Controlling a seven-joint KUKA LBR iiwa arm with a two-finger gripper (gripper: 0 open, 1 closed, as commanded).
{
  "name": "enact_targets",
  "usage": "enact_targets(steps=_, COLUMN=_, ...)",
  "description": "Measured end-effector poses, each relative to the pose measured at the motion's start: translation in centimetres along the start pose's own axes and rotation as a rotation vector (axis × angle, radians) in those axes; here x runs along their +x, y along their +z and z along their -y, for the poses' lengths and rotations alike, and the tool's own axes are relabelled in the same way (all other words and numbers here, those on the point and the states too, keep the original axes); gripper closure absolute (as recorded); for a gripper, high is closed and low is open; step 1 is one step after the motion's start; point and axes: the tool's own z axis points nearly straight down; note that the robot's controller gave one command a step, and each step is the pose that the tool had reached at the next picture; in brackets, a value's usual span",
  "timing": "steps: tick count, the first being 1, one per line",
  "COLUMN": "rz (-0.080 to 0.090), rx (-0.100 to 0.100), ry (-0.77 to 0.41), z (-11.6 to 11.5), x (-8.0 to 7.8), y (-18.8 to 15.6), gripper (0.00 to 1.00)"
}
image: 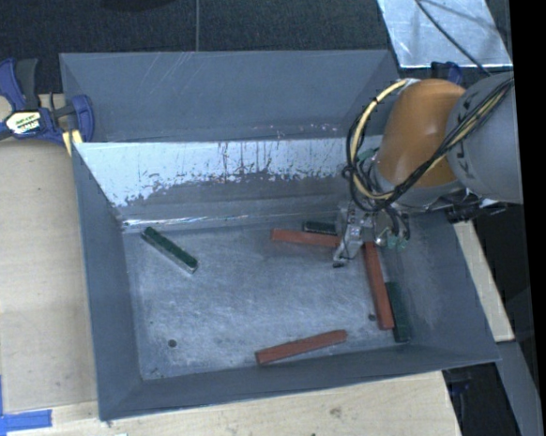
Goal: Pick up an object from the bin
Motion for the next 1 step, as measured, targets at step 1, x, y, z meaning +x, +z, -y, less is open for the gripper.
enact_targets(steps=1, rz=-0.009, rx=0.001, ry=-0.095, z=-1.26, x=-0.75, y=-12.94, gripper=1.00)
